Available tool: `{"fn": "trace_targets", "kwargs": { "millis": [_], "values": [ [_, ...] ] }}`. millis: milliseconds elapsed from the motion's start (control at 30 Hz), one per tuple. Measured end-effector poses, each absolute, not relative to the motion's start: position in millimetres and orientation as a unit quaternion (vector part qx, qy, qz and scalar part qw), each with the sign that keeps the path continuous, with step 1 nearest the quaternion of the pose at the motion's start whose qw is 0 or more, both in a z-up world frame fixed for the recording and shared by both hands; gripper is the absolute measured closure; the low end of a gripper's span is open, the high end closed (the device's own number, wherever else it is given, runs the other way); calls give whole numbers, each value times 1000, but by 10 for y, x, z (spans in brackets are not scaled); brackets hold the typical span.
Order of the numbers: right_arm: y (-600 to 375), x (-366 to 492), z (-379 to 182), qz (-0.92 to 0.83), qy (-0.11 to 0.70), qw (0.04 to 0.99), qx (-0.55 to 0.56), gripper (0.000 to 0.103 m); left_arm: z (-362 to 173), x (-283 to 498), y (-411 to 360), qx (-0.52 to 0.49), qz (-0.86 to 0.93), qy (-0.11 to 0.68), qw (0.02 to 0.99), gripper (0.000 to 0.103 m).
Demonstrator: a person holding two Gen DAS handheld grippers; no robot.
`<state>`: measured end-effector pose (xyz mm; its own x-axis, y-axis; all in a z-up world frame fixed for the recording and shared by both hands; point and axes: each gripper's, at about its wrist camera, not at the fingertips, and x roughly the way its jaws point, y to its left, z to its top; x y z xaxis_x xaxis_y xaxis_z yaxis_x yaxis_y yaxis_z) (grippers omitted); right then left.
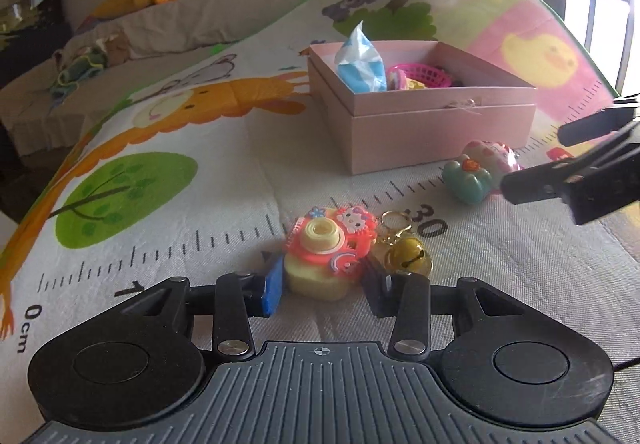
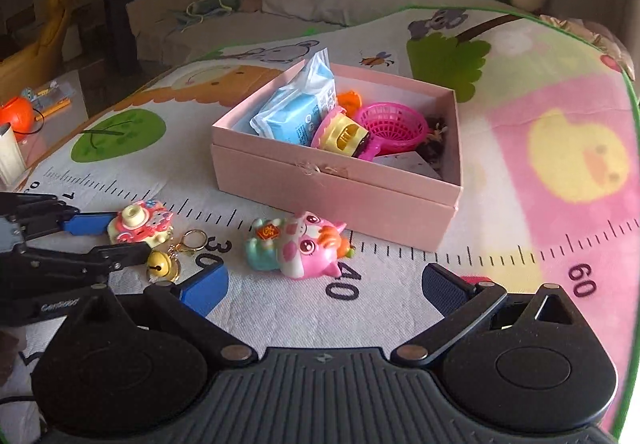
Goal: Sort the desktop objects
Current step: 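Carry the keychain toy into the pink box while right grasps the pink cat figurine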
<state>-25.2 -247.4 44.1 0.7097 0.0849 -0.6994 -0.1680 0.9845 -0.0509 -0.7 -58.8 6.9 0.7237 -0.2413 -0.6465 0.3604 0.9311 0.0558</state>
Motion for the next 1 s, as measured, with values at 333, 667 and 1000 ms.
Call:
{"fn": "trace_targets", "kwargs": {
  "millis": [333, 667, 1000],
  "values": [
    [-2351, 178, 180, 71, 415, 906, -36, 31, 91, 204, -600, 70, -180, 356, 914, 49],
    [-2462, -571, 855, 108, 388, 912, -82, 35, 761, -231, -683, 112, -228, 275, 927, 56],
    [-2957, -770, 2307, 60, 229, 970, -63, 35, 1763, 98, -1368, 147, -268, 134, 943, 56]
  ]
}}
